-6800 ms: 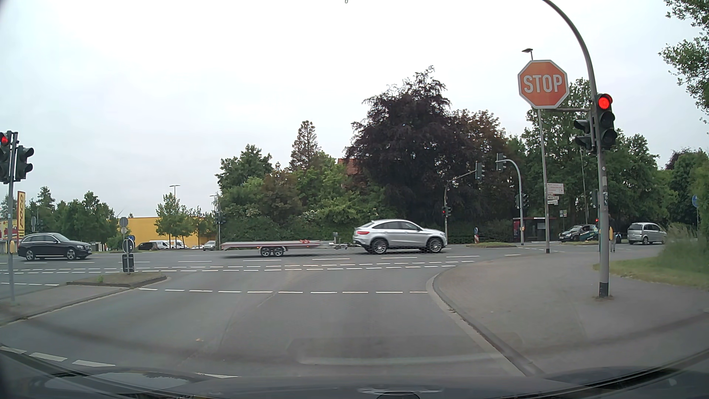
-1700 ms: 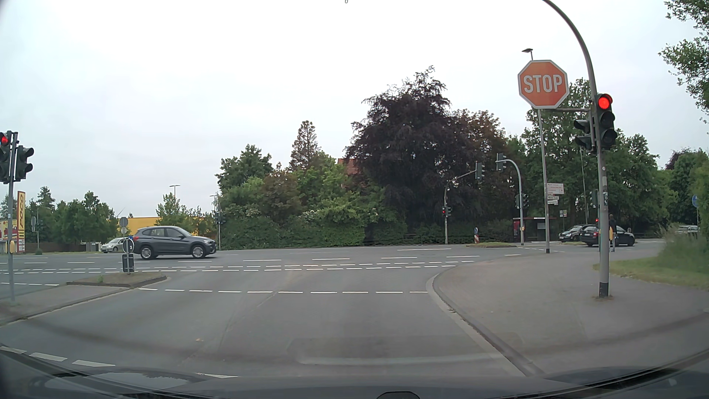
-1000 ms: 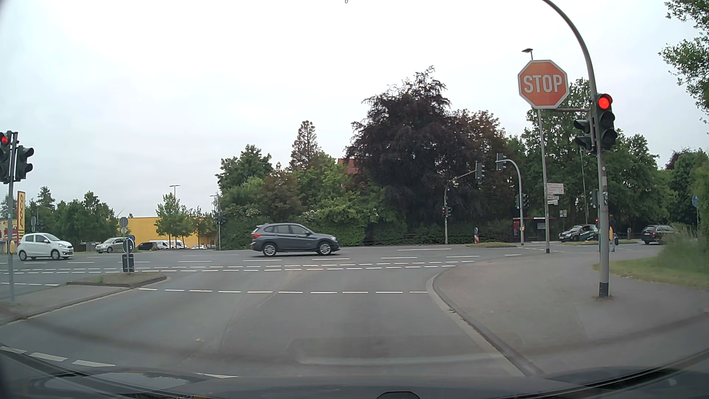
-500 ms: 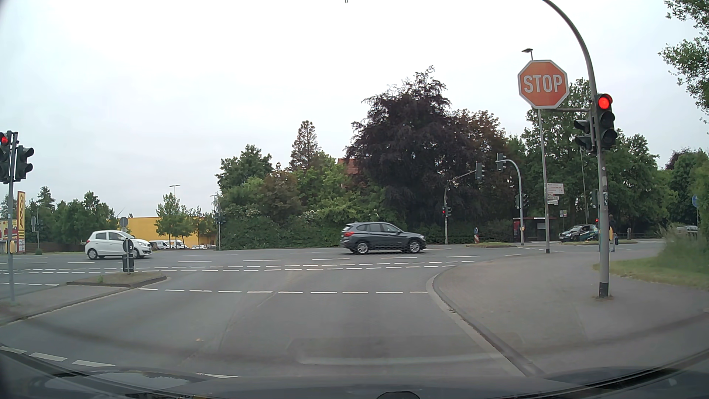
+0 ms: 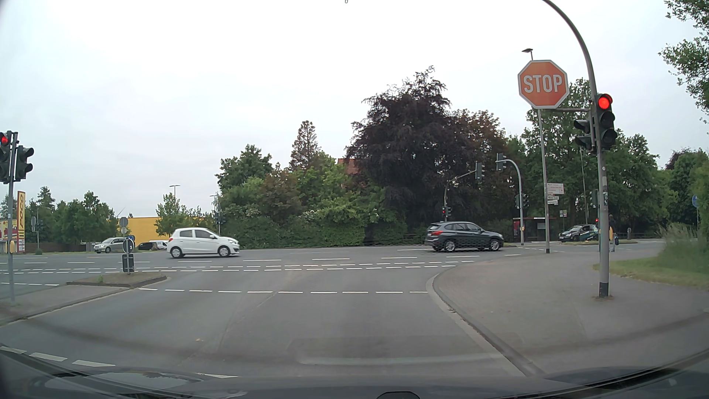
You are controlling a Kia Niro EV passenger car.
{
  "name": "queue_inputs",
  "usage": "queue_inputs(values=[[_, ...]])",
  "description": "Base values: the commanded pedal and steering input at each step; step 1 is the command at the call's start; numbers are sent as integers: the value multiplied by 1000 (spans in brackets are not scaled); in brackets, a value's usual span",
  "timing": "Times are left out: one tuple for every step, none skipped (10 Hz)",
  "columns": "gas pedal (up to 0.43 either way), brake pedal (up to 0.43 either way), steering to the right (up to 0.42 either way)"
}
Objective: Follow the waypoints while adhering to traffic rules and regulations
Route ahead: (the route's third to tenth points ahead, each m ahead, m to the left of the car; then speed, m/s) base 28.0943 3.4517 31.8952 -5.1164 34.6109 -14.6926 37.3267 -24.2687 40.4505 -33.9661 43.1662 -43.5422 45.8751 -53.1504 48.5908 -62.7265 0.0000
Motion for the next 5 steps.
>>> queue_inputs(values=[[0,0,0],[0,0,0],[0,0,0],[0,0,0],[0,0,0]])
